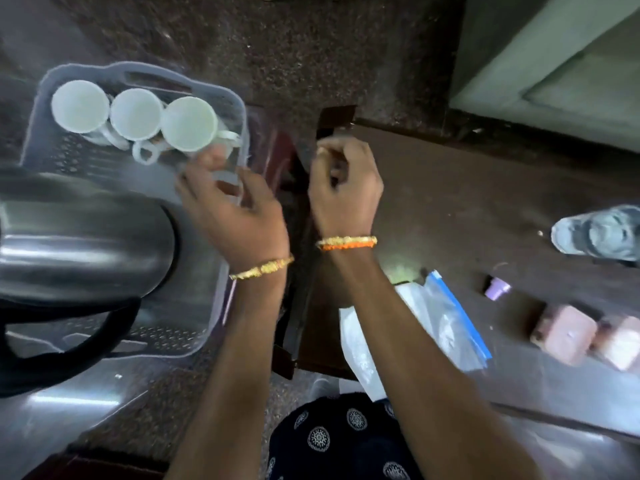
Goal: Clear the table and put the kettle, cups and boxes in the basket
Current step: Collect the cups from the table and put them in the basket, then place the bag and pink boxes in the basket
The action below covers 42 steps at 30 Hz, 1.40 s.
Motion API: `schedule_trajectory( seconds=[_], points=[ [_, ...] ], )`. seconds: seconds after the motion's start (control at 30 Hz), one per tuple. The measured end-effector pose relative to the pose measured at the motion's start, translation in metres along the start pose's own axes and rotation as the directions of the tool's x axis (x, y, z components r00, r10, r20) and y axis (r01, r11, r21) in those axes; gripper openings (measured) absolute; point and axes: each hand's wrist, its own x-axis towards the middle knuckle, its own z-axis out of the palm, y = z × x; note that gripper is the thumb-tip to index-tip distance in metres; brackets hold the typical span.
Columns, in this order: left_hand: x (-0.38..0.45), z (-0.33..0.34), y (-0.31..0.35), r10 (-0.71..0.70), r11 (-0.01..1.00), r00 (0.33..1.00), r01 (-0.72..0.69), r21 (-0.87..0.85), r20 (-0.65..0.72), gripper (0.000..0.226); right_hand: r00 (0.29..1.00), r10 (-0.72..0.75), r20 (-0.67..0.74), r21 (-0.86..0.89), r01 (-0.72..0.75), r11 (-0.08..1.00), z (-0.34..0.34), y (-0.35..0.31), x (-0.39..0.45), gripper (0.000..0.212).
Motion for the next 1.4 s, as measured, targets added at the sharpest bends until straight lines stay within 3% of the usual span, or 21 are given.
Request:
schedule_trajectory(
  seconds=[0.07,0.1,0.17,0.2,0.27,0.3,0.37,0.43,0.5,0.6,0.67,0.73,0.83,0.97,1.03,1.13,1.23,1.33,1.4],
  points=[
    [-0.043,0.005,0.014,0.078,0.995,0.967,-0.060,-0.082,0.243,0.016,0.988,0.116,-0.097,-0.037,-0.120,0.992,-0.040,0.029,-0.020,0.012],
    [-0.067,0.009,0.018,0.100,0.994,0.911,-0.074,-0.078,0.400,0.014,0.966,0.204,-0.161,-0.054,-0.215,0.975,-0.062,0.044,-0.032,0.012],
    [-0.116,0.019,0.015,0.014,0.999,0.691,-0.036,0.015,0.723,0.013,0.876,0.367,-0.312,-0.085,-0.411,0.908,-0.106,0.075,-0.057,0.014],
    [-0.140,0.025,0.012,-0.076,0.993,0.534,-0.037,0.113,0.842,0.019,0.805,0.436,-0.402,-0.097,-0.511,0.854,-0.129,0.091,-0.070,0.017],
    [-0.182,0.036,0.004,-0.220,0.941,0.268,-0.196,0.277,0.938,0.040,0.611,0.564,-0.555,-0.054,-0.703,0.709,-0.179,0.121,-0.100,0.025],
    [-0.197,0.041,0.001,-0.255,0.913,0.196,-0.273,0.302,0.947,0.048,0.514,0.625,-0.587,-0.006,-0.775,0.632,-0.200,0.133,-0.115,0.028],
    [-0.217,0.049,-0.003,-0.281,0.881,0.154,-0.349,0.319,0.947,0.057,0.352,0.758,-0.548,0.118,-0.865,0.487,-0.232,0.155,-0.143,0.024],
    [-0.228,0.058,-0.004,-0.311,0.852,0.159,-0.391,0.349,0.937,0.058,0.203,0.878,-0.434,0.243,-0.912,0.331,-0.248,0.174,-0.164,0.019],
    [-0.229,0.065,-0.004,-0.344,0.827,0.178,-0.407,0.387,0.922,0.053,0.110,0.945,-0.307,0.323,-0.922,0.212,-0.250,0.187,-0.176,0.023],
    [-0.228,0.074,0.001,-0.385,0.813,0.197,-0.391,0.432,0.902,0.037,0.083,0.983,-0.163,0.371,-0.918,0.139,-0.243,0.193,-0.182,0.017],
    [-0.226,0.078,0.003,-0.407,0.802,0.189,-0.395,0.449,0.894,0.022,0.075,0.989,-0.126,0.419,-0.900,0.122,-0.237,0.192,-0.180,0.025],
    [-0.226,0.081,0.006,-0.443,0.818,0.154,-0.334,0.469,0.883,0.024,0.072,0.994,-0.083,0.511,-0.853,0.104,-0.236,0.190,-0.177,0.022],
    [-0.229,0.084,0.011,-0.488,0.857,0.096,-0.136,0.497,0.867,0.035,0.126,0.991,-0.046,0.595,-0.793,0.129,-0.241,0.190,-0.166,0.008],
    [-0.238,0.087,0.016,-0.421,0.906,0.124,0.006,0.424,0.898,0.032,0.235,0.971,-0.047,0.645,-0.735,0.209,-0.254,0.192,-0.150,0.014],
    [-0.240,0.087,0.018,-0.387,0.922,0.179,0.083,0.378,0.905,0.033,0.289,0.957,-0.041,0.653,-0.717,0.244,-0.259,0.194,-0.144,0.003],
    [-0.239,0.083,0.017,-0.340,0.940,0.272,0.120,0.319,0.900,0.039,0.386,0.921,-0.062,0.635,-0.696,0.335,-0.263,0.197,-0.141,0.007],
    [-0.235,0.079,0.020,-0.301,0.951,0.354,0.179,0.251,0.886,0.034,0.489,0.857,-0.159,0.500,-0.709,0.498,-0.265,0.199,-0.137,0.006],
    [-0.239,0.074,0.022,-0.312,0.935,0.506,0.312,0.166,0.804,0.019,0.563,0.785,-0.260,0.373,-0.691,0.619,-0.259,0.195,-0.123,0.007],
    [-0.241,0.069,0.022,-0.371,0.898,0.571,0.423,0.125,0.732,0.016,0.583,0.753,-0.307,0.320,-0.682,0.658,-0.254,0.191,-0.113,0.008]
  ],
)
